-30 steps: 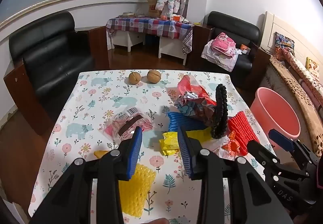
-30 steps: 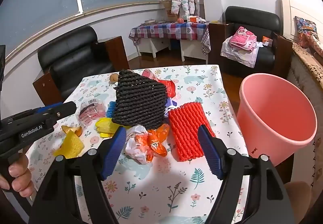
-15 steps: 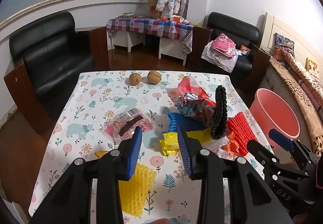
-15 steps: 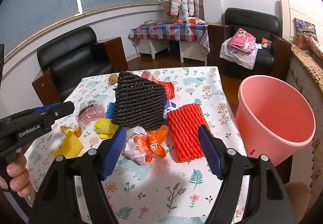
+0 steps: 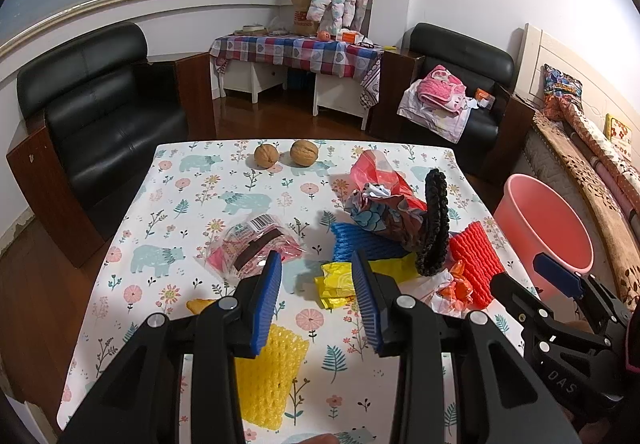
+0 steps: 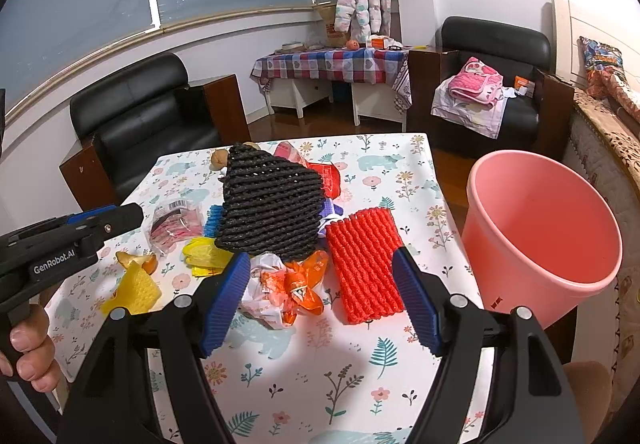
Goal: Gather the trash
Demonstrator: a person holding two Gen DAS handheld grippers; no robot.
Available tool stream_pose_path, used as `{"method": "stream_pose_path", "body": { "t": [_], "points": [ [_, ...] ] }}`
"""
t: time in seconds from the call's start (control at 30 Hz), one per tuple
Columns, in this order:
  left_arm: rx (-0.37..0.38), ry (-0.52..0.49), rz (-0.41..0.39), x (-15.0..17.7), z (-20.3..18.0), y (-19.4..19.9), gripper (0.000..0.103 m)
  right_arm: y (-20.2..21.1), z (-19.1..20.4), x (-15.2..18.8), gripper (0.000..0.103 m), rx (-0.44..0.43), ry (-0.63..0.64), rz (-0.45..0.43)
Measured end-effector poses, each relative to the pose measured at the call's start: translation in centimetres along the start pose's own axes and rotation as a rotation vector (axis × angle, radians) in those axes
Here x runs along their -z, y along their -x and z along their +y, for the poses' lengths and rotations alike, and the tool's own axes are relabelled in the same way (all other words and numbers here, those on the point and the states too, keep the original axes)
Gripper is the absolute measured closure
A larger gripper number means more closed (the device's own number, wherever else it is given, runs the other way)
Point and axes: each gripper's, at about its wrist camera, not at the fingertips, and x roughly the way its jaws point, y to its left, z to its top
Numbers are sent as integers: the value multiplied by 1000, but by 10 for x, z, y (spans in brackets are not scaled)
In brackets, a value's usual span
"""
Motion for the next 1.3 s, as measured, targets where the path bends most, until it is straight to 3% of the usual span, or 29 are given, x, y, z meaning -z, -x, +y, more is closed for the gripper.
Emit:
{"method": "stream_pose_path", "body": {
  "t": [1.3],
  "points": [
    [1, 2, 3, 0, 0, 0, 67, -3, -5, 1, 29, -2, -8, 2]
  ]
}}
